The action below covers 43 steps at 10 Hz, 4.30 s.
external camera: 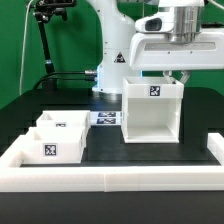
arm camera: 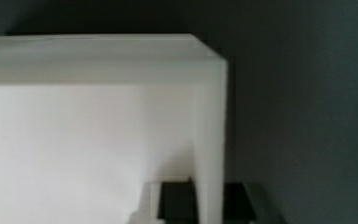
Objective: Assemble drawer
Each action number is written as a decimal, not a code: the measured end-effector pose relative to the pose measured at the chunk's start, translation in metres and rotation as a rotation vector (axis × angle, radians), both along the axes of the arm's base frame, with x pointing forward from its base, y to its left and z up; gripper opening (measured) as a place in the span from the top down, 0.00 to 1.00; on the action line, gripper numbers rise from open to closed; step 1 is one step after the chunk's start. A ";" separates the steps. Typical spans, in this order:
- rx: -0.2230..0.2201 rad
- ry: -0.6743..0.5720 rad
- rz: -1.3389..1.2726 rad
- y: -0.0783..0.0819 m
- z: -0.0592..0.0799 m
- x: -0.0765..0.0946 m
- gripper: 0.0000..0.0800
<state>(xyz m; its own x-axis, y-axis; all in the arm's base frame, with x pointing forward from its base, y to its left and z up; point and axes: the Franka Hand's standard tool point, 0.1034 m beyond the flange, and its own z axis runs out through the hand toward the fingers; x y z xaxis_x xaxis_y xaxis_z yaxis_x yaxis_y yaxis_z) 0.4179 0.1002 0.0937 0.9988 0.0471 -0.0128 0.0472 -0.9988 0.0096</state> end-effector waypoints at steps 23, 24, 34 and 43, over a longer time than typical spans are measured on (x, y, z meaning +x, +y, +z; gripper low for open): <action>0.069 -0.134 -0.049 -0.007 0.004 0.166 0.95; 0.073 -0.134 -0.079 -0.006 0.004 0.167 0.95; 0.165 -0.145 -0.699 -0.013 0.013 0.180 0.95; 0.253 -0.055 -1.368 -0.016 0.016 0.189 0.95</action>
Offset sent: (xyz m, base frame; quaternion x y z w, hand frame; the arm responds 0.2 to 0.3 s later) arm 0.0000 0.0000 0.0000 0.0000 0.0000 0.0000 1.0000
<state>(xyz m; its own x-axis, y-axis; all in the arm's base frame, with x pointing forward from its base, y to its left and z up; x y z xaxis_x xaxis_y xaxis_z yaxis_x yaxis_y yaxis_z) 0.6068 0.0846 0.1096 0.2524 -0.9613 -0.1104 -0.9520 -0.2263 -0.2061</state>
